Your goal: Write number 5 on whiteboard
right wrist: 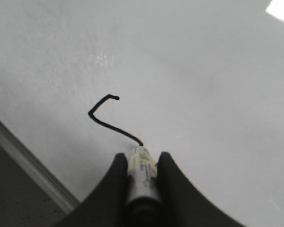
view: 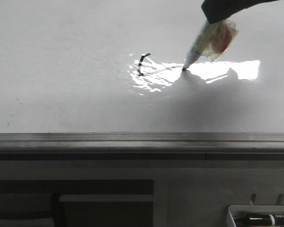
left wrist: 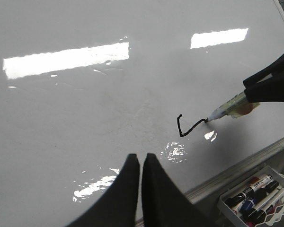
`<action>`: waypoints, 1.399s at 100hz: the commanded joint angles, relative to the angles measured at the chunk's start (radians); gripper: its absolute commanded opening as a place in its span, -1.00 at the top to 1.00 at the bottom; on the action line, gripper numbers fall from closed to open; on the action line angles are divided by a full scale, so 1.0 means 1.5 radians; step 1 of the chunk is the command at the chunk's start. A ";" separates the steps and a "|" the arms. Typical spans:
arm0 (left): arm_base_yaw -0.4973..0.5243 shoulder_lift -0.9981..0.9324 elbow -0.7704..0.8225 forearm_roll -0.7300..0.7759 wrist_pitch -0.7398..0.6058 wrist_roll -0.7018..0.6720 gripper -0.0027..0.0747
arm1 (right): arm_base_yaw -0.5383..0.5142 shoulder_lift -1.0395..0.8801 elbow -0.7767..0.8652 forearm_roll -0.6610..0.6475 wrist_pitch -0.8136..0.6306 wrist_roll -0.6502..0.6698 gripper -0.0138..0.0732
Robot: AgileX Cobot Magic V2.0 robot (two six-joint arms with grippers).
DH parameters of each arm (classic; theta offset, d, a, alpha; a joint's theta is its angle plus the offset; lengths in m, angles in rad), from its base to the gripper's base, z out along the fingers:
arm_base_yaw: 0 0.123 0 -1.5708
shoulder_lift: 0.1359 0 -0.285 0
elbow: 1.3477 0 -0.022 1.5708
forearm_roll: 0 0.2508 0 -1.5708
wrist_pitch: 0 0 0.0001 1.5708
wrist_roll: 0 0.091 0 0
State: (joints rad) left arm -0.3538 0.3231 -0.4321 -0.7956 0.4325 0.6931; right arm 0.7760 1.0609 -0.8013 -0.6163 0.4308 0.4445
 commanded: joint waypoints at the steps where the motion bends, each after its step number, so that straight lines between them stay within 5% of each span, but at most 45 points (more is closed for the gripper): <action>1: 0.001 0.005 -0.018 -0.023 -0.041 -0.007 0.98 | 0.008 0.003 0.000 0.020 -0.029 0.003 0.77; 31: 0.001 0.005 -0.018 -0.023 -0.041 -0.007 0.98 | 0.085 0.078 0.000 0.035 -0.098 0.003 0.77; 62: 0.001 0.005 -0.018 -0.023 -0.041 -0.007 0.98 | 0.078 0.022 -0.088 -0.049 -0.091 0.003 0.77; 87: 0.001 0.005 -0.018 -0.023 -0.047 -0.007 0.98 | 0.025 0.039 -0.092 -0.054 -0.073 0.003 0.77; 140: 0.001 0.005 -0.018 -0.023 -0.047 -0.007 0.98 | 0.025 0.082 -0.092 -0.051 -0.073 0.022 0.77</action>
State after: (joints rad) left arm -0.3538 0.3231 -0.4321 -0.7979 0.4224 0.6931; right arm 0.8204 1.1880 -0.9080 -0.6637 0.3509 0.4658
